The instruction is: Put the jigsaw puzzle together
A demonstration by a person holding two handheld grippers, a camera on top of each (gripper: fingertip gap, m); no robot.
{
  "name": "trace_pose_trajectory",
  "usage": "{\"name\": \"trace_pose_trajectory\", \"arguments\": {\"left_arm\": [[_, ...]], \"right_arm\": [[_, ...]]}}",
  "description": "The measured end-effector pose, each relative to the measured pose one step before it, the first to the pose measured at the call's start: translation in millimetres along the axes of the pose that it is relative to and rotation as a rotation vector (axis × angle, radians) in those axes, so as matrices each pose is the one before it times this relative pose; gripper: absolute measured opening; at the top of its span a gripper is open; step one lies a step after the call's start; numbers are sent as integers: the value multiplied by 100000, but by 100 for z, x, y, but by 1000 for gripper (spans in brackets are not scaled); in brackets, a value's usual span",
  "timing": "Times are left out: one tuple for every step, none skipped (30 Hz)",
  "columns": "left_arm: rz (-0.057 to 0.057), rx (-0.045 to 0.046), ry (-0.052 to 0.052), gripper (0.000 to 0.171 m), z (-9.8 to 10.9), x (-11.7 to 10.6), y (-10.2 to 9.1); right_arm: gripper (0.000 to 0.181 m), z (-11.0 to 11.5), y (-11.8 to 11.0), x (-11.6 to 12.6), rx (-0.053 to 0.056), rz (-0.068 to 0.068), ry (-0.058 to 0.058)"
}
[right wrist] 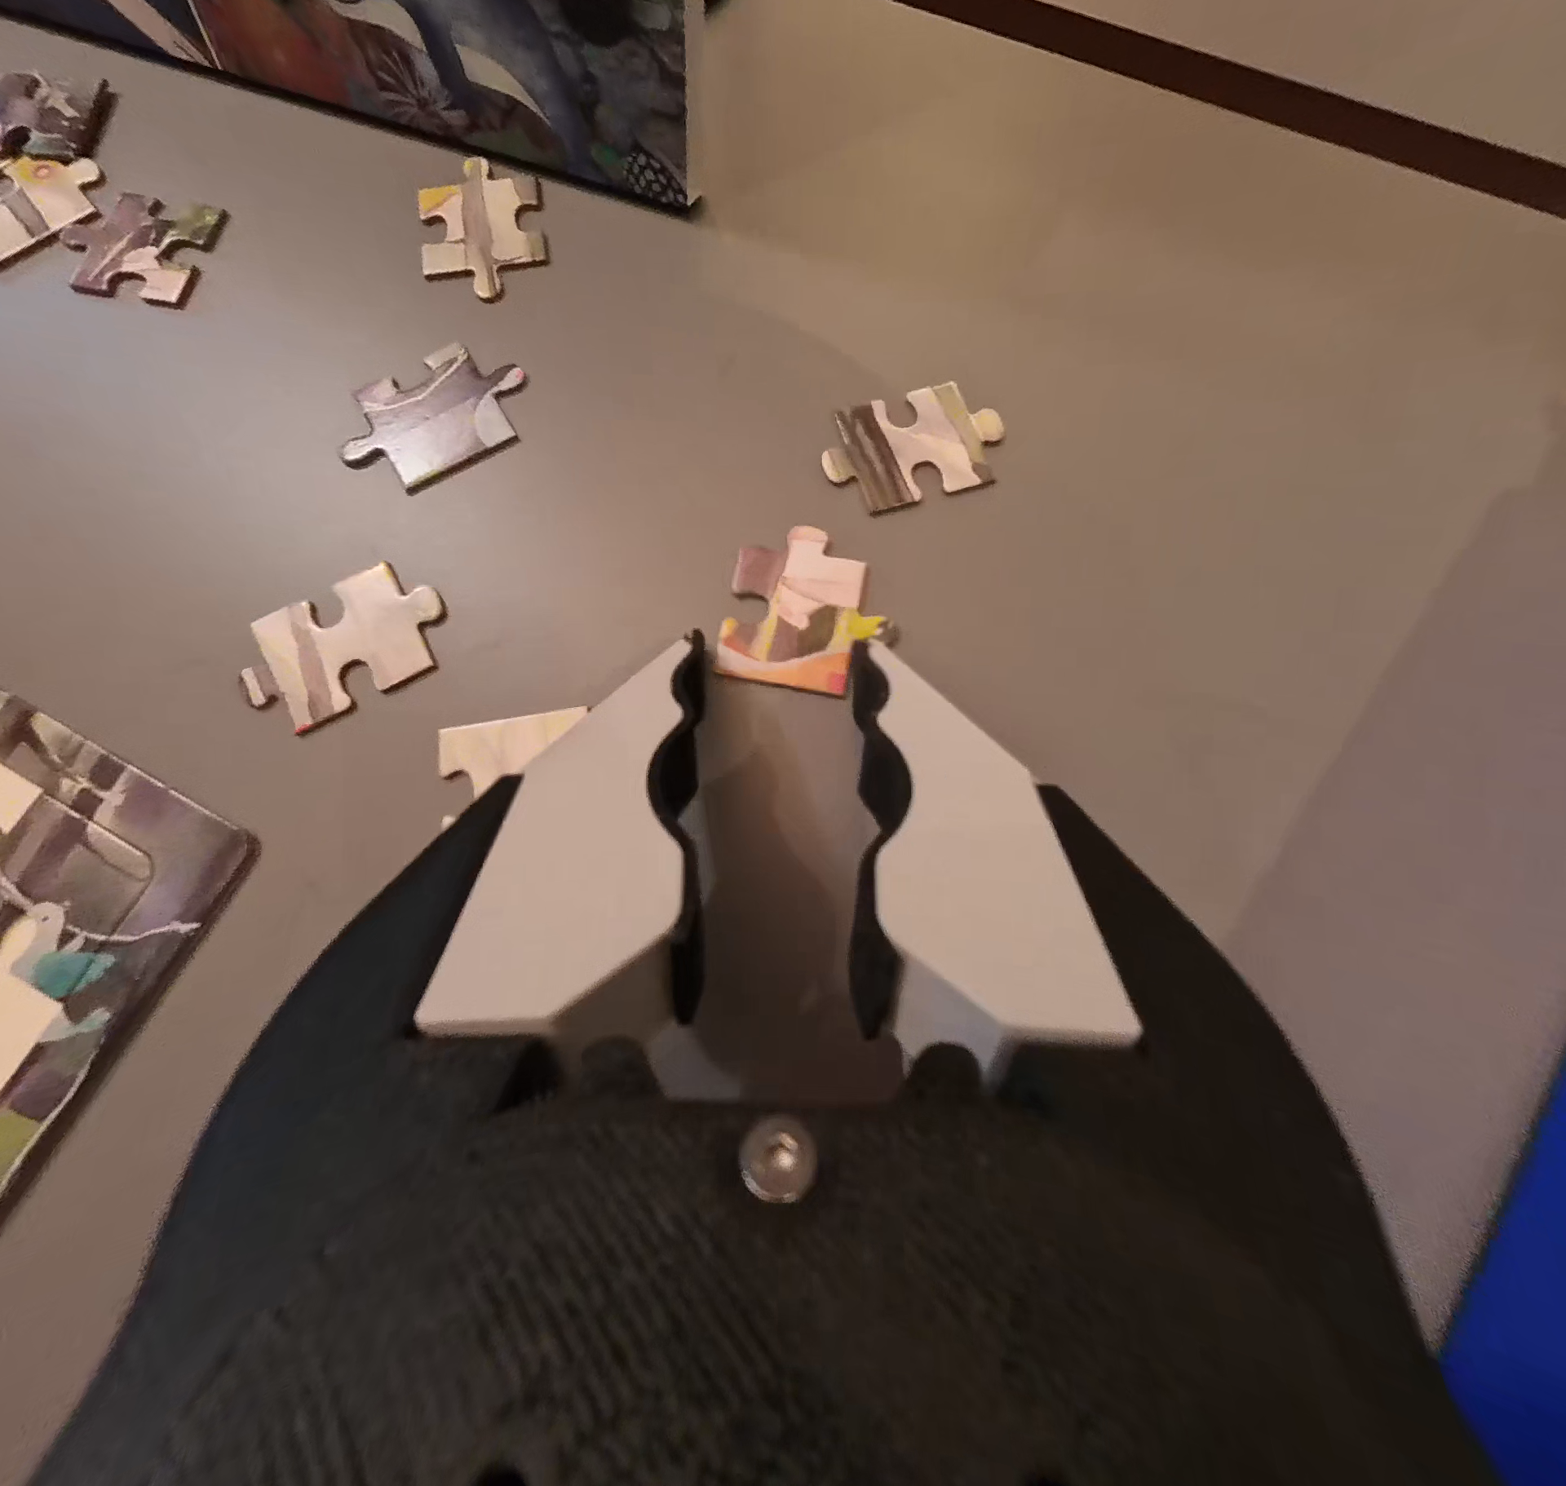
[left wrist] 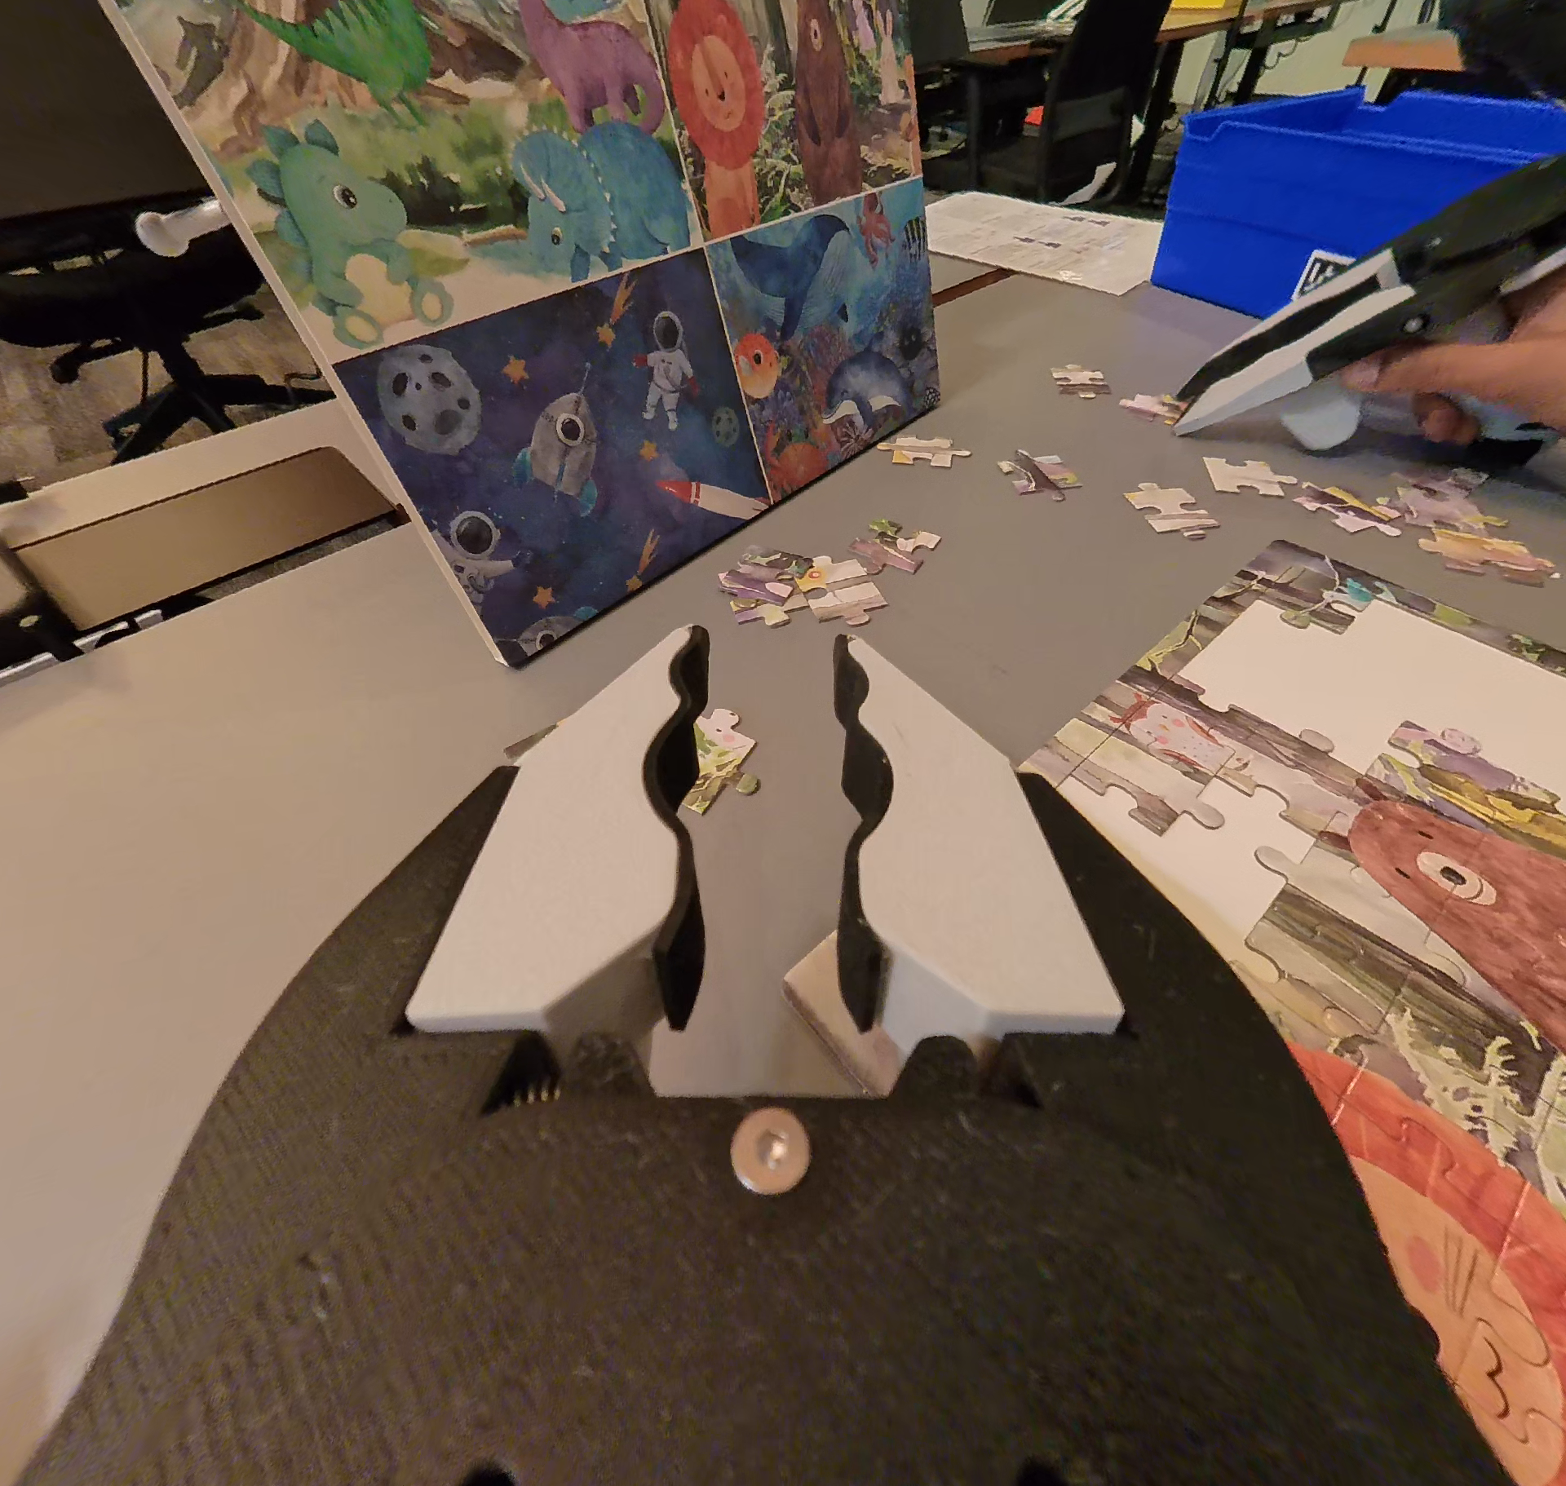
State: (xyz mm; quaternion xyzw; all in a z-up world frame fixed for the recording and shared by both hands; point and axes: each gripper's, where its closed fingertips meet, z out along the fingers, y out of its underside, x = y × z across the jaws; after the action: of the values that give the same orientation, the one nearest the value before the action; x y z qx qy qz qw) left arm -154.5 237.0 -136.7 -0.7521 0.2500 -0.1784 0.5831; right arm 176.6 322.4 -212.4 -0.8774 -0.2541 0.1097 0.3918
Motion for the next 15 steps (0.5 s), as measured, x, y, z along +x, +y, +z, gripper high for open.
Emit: {"name": "trace_pose_trajectory", "arguments": {"left_arm": [[-118,77,15,27,-6,-6,-7],[-33,46,19,27,-2,-3,-5],[71,-5,-14,27,-3,7,1],[130,-8,-22,27,3,10,0],[152,1,-33,27,-5,13,0],[185,-16,-19,27,2,6,1],[167,-37,6,27,-2,25,4],[132,-27,2,27,4,13,12],[84,64,33,27,5,21,-20],[56,101,58,27,-3,24,-12],[97,40,-18,27,1,5,-5],[77,21,-6,27,-1,8,-3],[48,7,-12,27,-2,9,-1],[12,18,-1,27,-4,-9,-1],[-32,27,-1,27,-4,-6,-2]], "right_arm": [[29,-18,11,-81,-116,-126,-287],[29,-10,5,0,-118,139,-126],[29,0,8,1,-102,187,-196],[29,-7,-2,4,-70,-39,-188],[29,-13,10,-3,20,-146,-180],[29,-9,5,1,43,-81,-217],[29,-10,6,4,32,-188,-249],[28,-27,6,-10,65,-184,-266],[28,-30,22,-5,71,-194,-253],[28,-47,31,-7,-23,-355,-155],[28,-67,37,2,-52,-530,66],[28,-89,24,3,27,-624,199],[28,-127,-9,-38,191,-592,-17],[28,-157,-48,-99,349,-478,-219],[28,-195,-73,-147,547,-521,-381]]}}
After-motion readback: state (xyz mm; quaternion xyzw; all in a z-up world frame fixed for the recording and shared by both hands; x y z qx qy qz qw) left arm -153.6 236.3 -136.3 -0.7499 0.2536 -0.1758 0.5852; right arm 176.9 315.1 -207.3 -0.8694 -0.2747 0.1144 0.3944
